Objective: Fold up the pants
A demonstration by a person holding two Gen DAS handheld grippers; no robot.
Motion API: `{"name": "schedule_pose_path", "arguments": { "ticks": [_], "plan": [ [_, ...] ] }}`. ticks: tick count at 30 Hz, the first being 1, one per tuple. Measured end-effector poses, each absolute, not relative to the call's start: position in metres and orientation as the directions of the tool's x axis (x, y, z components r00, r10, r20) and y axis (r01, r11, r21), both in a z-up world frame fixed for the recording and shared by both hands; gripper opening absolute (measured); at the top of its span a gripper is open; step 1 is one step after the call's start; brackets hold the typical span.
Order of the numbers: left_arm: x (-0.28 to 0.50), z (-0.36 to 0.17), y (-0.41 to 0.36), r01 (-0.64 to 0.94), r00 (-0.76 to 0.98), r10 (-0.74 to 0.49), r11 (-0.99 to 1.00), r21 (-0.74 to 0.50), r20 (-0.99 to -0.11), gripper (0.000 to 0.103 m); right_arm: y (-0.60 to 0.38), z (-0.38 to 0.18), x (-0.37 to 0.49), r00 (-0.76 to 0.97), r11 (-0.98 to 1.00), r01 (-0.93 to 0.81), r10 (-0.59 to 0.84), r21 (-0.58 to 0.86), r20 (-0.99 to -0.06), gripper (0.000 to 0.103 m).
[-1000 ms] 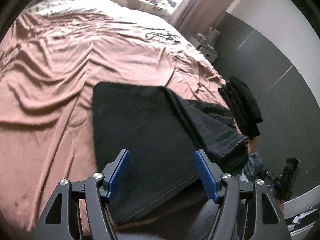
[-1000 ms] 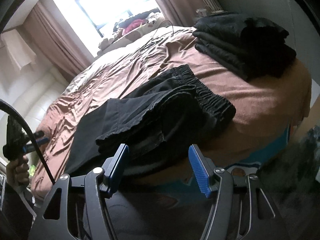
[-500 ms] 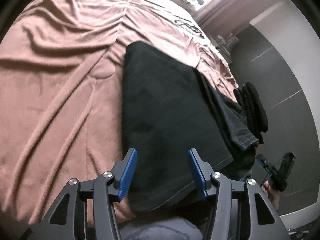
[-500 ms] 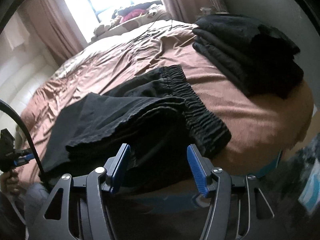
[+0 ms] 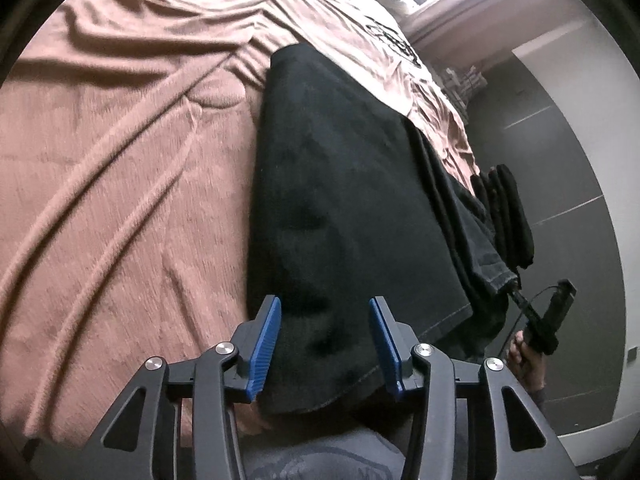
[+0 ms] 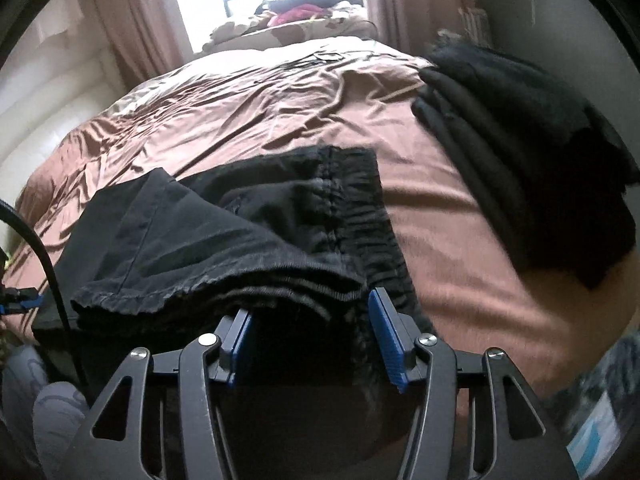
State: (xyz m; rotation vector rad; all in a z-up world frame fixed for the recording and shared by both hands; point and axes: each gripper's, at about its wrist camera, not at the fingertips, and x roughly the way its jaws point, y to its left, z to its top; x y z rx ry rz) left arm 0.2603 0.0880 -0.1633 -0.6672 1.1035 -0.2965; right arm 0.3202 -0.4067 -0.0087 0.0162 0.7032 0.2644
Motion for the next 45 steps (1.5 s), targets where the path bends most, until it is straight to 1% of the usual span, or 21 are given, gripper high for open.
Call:
{"name": "schedule_pose_path", "arguments": {
  "ticks": [1,4,5,6,10,15,19,20,21,22,23,24,31,36,39,43,45],
  "plan": [
    [0.260,-0.164,0.088,-0.103,0.432,-0.542,0.764,-0.637,-0.721,0.048,-0.406,-0.009,0.322,0.732,0.966,-0.242,0.246,0.096,-0.635,0.042],
    [0.257,-0.169,0.088,-0.109,0.413,-0.592,0.722,-0.683,-0.692,0.048,-0.405,-0.011,0.326,0.734,0.967,-0.247,0.231,0.067,-0.639,0.029],
    [0.256,-0.168,0.088,-0.107,0.411,-0.590,0.726,-0.680,-0.695,0.048,-0.405,-0.011,0.325,0.740,0.968,-0.245,0.226,0.059,-0.634,0.028],
    [0.255,-0.168,0.088,-0.104,0.411,-0.589,0.728,-0.678,-0.696,0.048,-0.406,-0.010,0.324,0.744,0.967,-0.246,0.229,0.062,-0.628,0.022],
    [0.251,-0.166,0.085,-0.093,0.398,-0.587,0.739,-0.667,-0.705,0.048,-0.410,-0.003,0.318,0.750,0.963,-0.254,0.253,0.088,-0.612,0.015],
    [0.241,-0.163,0.082,-0.080,0.367,-0.577,0.761,-0.643,-0.729,0.048,-0.404,0.016,0.303,0.772,0.964,-0.248,0.254,0.092,-0.582,0.014],
    [0.240,-0.166,0.085,-0.106,0.365,-0.590,0.743,-0.661,-0.721,0.047,-0.400,0.031,0.294,0.786,0.962,-0.254,0.264,0.098,-0.559,0.014],
    [0.240,-0.167,0.086,-0.118,0.368,-0.583,0.743,-0.658,-0.724,0.036,-0.399,0.035,0.291,0.790,0.962,-0.255,0.267,0.101,-0.552,0.014],
    [0.240,-0.169,0.087,-0.135,0.369,-0.555,0.762,-0.634,-0.746,0.018,-0.400,0.038,0.289,0.792,0.961,-0.255,0.269,0.104,-0.548,0.013],
    [0.241,-0.172,0.088,-0.145,0.372,-0.540,0.770,-0.621,-0.755,0.012,-0.401,0.041,0.286,0.795,0.961,-0.254,0.271,0.108,-0.542,0.013],
    [0.240,-0.174,0.091,-0.152,0.381,-0.548,0.758,-0.635,-0.745,0.006,-0.401,0.043,0.283,0.798,0.961,-0.253,0.271,0.109,-0.538,0.013],
    [0.239,-0.174,0.093,-0.154,0.390,-0.553,0.749,-0.644,-0.736,0.005,-0.401,0.046,0.279,0.801,0.963,-0.250,0.267,0.105,-0.535,0.013],
    [0.234,-0.160,0.110,-0.153,0.455,-0.519,0.755,-0.638,-0.723,0.003,-0.407,0.048,0.263,0.783,0.963,-0.231,0.269,0.138,-0.561,0.013],
    [0.237,-0.162,0.111,-0.134,0.446,-0.527,0.760,-0.636,-0.723,0.003,-0.411,0.045,0.254,0.772,0.966,-0.216,0.259,0.144,-0.581,0.013],
    [0.239,-0.166,0.108,-0.128,0.444,-0.530,0.760,-0.637,-0.722,0.003,-0.414,0.029,0.259,0.763,0.973,-0.184,0.230,0.138,-0.604,0.013],
    [0.239,-0.167,0.107,-0.116,0.443,-0.538,0.759,-0.641,-0.717,0.004,-0.419,-0.006,0.276,0.705,0.979,-0.130,0.204,0.160,-0.679,0.014],
    [0.237,-0.162,0.104,-0.087,0.451,-0.529,0.776,-0.625,-0.719,0.005,-0.425,-0.012,0.274,0.699,0.974,-0.120,0.222,0.194,-0.680,0.016]
  ]
}}
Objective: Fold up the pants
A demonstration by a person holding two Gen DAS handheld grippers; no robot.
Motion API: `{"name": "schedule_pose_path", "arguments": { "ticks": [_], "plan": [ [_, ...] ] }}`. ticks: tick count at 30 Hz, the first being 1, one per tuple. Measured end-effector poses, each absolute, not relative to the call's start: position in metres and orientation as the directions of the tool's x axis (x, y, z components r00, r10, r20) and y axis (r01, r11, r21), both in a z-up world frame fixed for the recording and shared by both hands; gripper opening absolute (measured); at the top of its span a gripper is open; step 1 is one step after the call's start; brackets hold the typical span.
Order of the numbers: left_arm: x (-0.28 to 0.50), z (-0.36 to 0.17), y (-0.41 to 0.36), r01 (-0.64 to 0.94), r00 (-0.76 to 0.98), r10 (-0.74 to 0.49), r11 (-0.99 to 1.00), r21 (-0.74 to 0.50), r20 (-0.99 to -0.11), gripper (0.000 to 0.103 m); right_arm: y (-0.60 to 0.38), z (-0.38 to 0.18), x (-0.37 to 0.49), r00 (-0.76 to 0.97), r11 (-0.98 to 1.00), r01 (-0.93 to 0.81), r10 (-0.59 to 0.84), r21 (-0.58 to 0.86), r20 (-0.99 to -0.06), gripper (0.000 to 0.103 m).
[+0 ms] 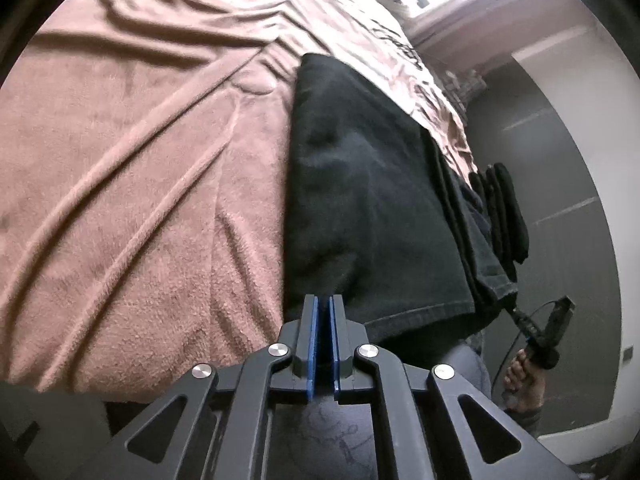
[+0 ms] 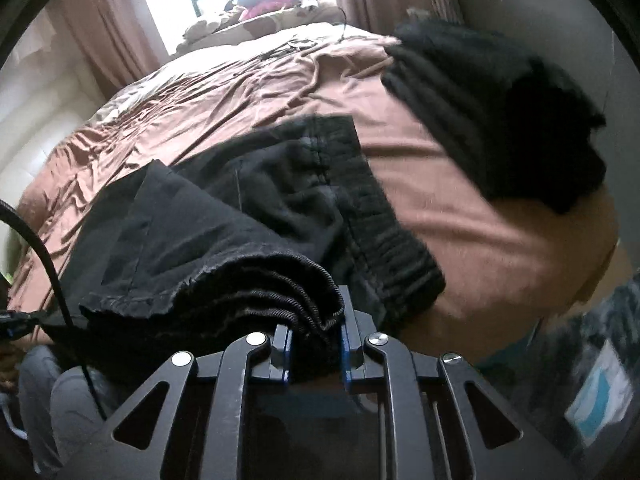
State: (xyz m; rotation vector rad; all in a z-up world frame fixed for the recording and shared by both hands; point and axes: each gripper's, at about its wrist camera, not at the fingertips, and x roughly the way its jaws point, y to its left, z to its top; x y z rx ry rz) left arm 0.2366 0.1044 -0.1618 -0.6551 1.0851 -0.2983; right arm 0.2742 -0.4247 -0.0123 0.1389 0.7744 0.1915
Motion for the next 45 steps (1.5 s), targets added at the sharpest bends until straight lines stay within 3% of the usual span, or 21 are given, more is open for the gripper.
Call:
{"name": "schedule_pose_path", "arguments": {
  "ticks": [2,4,6,10,13,16,17,24,28,45],
  "plan": [
    [0.234,-0.158,0.102,-0.068,0.467,-0.512,0.792,-0.607,-0.720,0.006,-0.427,-0.008,0.265,0.711,0.973,-0.131,0.225,0.189,-0.666,0.022],
    [0.231,-0.156,0.099,-0.058,0.481,-0.502,0.800,-0.597,-0.719,0.008,-0.427,-0.001,0.254,0.725,0.978,-0.141,0.209,0.155,-0.656,0.037],
    [0.228,-0.152,0.095,-0.049,0.504,-0.483,0.811,-0.582,-0.716,0.008,-0.425,0.006,0.240,0.744,0.980,-0.155,0.198,0.123,-0.638,0.044],
    [0.221,-0.145,0.088,-0.045,0.553,-0.449,0.825,-0.563,-0.702,0.012,-0.412,0.017,0.216,0.768,0.977,-0.200,0.206,0.079,-0.606,0.044],
    [0.216,-0.141,0.085,-0.048,0.575,-0.427,0.834,-0.550,-0.698,0.030,-0.400,0.020,0.201,0.768,0.963,-0.264,0.248,0.061,-0.591,0.044],
    [0.211,-0.133,0.079,-0.015,0.598,-0.430,0.837,-0.547,-0.676,0.055,-0.381,0.021,0.199,0.756,0.948,-0.317,0.271,0.030,-0.596,0.044],
    [0.210,-0.131,0.078,-0.011,0.605,-0.424,0.842,-0.540,-0.674,0.059,-0.376,0.021,0.197,0.751,0.943,-0.331,0.280,0.026,-0.599,0.044],
    [0.205,-0.131,0.067,-0.020,0.624,-0.418,0.836,-0.548,-0.660,0.059,-0.333,0.013,0.203,0.700,0.896,-0.443,0.333,-0.018,-0.631,0.045],
    [0.201,-0.131,0.066,-0.029,0.647,-0.397,0.840,-0.542,-0.651,0.059,-0.311,0.011,0.214,0.702,0.879,-0.470,0.322,-0.073,-0.635,0.063],
    [0.203,-0.149,0.071,-0.052,0.609,-0.467,0.783,-0.620,-0.641,0.059,-0.244,-0.012,0.257,0.641,0.775,-0.595,0.298,-0.213,-0.707,0.063]
  ]
}}
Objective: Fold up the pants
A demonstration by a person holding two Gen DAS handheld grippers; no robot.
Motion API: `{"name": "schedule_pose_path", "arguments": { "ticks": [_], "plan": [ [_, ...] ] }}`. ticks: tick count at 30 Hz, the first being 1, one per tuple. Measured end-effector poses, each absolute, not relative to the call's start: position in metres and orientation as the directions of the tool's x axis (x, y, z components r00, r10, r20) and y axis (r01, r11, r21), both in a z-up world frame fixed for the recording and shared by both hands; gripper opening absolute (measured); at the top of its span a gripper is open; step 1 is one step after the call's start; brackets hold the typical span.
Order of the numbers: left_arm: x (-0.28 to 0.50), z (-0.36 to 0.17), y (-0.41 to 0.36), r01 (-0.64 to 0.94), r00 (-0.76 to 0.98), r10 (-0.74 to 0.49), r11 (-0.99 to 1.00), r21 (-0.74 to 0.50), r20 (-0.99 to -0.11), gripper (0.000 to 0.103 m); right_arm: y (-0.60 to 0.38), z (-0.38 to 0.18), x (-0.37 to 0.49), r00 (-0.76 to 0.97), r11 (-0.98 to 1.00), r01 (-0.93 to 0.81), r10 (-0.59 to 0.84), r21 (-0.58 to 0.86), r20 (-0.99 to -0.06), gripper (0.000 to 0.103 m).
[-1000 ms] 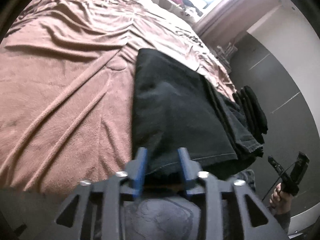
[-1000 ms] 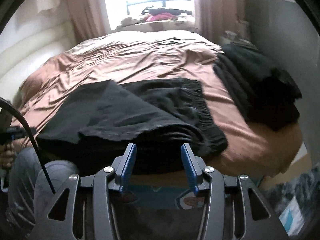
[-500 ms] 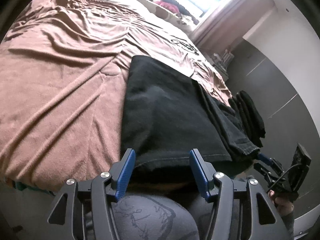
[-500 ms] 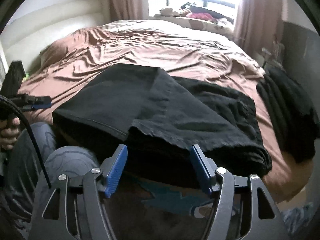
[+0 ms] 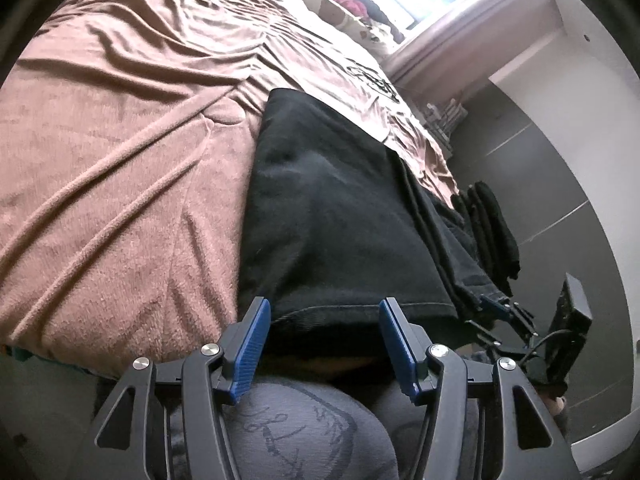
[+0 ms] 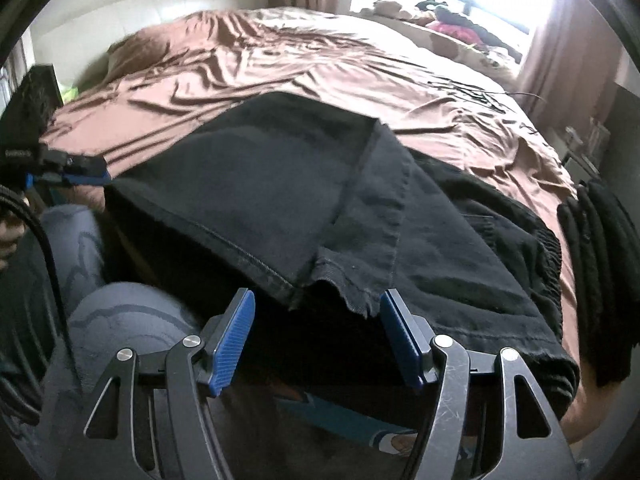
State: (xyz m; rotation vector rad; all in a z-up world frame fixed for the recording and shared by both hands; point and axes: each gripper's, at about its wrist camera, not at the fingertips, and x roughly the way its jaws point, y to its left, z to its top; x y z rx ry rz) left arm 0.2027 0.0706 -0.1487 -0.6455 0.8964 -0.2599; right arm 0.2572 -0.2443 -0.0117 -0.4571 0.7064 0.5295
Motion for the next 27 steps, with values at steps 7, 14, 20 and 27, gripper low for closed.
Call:
{"name": "schedule_pose_path", "arguments": {
  "ticks": [7,14,20,27],
  "plan": [
    [0.203,-0.150,0.071,-0.060,0.605,-0.466,0.782,-0.620,-0.646,0.059,-0.242,-0.018,0.277,0.615,0.762,-0.604,0.261,-0.232,-0.744,0.039],
    [0.205,-0.149,0.069,-0.075,0.601,-0.450,0.791,-0.608,-0.660,0.059,-0.256,0.009,0.283,0.616,0.782,-0.600,0.317,-0.169,-0.721,0.013],
    [0.206,-0.153,0.074,-0.097,0.596,-0.454,0.778,-0.621,-0.662,0.059,-0.277,0.027,0.286,0.651,0.803,-0.575,0.335,-0.154,-0.681,0.011],
    [0.214,-0.133,0.064,-0.058,0.622,-0.380,0.850,-0.524,-0.685,0.059,-0.318,0.058,0.299,0.712,0.864,-0.492,0.326,-0.110,-0.622,0.011]
  ]
}}
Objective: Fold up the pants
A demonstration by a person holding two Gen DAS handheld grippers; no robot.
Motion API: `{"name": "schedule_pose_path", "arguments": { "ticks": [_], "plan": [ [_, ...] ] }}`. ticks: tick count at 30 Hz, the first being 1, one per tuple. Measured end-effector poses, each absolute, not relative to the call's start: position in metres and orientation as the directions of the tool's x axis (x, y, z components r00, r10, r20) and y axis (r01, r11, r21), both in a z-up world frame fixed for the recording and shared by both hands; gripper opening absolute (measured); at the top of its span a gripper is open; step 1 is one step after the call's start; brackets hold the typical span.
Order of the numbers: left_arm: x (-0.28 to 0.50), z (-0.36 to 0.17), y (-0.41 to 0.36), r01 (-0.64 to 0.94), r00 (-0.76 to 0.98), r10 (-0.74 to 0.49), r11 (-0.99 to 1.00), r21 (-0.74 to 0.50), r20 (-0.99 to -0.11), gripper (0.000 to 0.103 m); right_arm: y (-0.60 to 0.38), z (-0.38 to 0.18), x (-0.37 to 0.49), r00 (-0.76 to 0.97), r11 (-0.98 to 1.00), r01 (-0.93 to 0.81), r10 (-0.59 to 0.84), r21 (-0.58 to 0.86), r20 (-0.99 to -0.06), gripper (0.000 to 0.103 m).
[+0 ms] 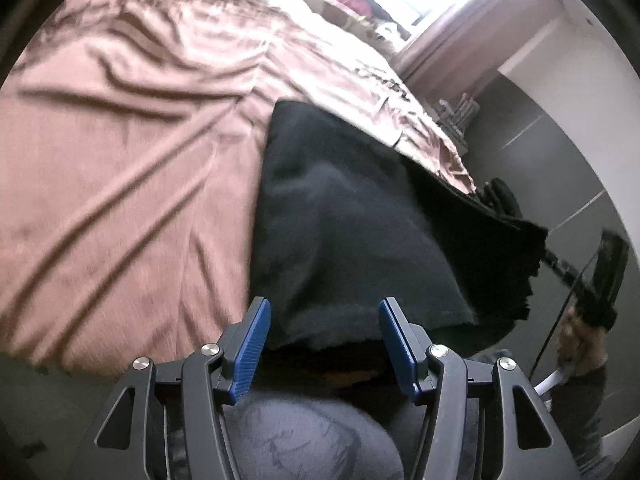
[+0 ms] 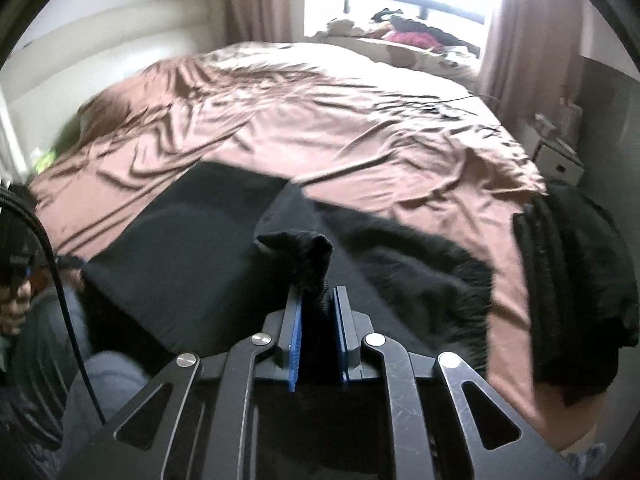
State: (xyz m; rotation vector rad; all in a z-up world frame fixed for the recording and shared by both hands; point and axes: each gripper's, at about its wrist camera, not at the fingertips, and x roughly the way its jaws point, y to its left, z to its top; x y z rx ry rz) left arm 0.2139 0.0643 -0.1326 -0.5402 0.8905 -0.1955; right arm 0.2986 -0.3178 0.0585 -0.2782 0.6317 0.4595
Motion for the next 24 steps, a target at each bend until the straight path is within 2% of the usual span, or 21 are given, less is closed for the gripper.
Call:
{"name": "schedule_pose_path", "arguments": {
  "ticks": [7,20,24],
  "plan": [
    [0.239,-0.134,0.056,-0.077,0.591,-0.370,0.859,-0.507,-0.717,0.059,-0.350,0.078,0.319,0.742,0.905,-0.423,0.314,-0.050,-0.592,0.011],
    [0.235,-0.137,0.056,-0.101,0.605,-0.366,0.846,-0.523,-0.708,0.059,-0.375,0.074,0.389,0.731,0.938,-0.347,0.262,-0.012,-0.630,0.011],
    [0.236,-0.140,0.061,-0.120,0.603,-0.377,0.828,-0.547,-0.703,0.059,-0.388,0.071,0.409,0.750,0.971,-0.237,0.165,-0.027,-0.641,0.013]
  ]
}}
